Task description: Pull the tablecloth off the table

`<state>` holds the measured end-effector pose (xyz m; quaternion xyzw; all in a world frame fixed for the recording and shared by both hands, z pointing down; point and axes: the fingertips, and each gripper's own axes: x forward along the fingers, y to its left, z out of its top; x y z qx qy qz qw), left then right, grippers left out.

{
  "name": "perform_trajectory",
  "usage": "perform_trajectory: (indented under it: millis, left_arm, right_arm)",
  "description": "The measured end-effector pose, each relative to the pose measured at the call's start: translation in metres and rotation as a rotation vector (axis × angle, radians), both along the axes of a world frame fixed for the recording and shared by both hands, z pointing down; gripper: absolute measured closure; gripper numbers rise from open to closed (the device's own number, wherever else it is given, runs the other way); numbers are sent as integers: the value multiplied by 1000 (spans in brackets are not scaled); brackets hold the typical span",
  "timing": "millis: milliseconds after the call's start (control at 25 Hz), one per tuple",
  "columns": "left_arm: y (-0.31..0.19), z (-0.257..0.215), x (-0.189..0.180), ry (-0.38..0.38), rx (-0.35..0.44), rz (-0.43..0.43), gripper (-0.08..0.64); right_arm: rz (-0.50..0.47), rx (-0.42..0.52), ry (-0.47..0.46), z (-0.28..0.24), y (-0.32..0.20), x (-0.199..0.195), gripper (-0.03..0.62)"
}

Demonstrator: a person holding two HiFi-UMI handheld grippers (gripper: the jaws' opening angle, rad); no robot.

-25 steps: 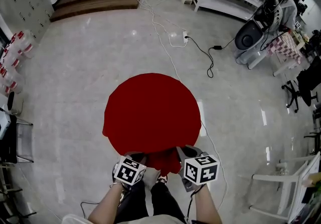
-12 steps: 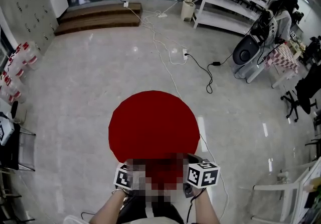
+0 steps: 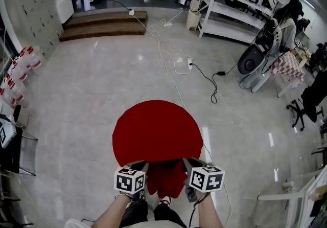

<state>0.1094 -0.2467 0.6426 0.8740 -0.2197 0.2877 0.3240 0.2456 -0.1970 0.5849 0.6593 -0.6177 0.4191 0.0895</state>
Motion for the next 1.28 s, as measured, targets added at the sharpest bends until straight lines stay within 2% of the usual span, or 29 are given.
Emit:
perform_trajectory:
  millis: [520,880,1280]
  left_arm:
    - [-22,-38,-1,80,19,-90,545]
    - [-32,-63,-2,112,47,-123,545]
    - [-59,-98,4,119,102,-175,545]
  right_arm:
    - [-40,70,26,-32,-22,0,566]
    - [-42,118,36,-54,-38,1,567]
    - [-55,165,98,-81,-56,7,566]
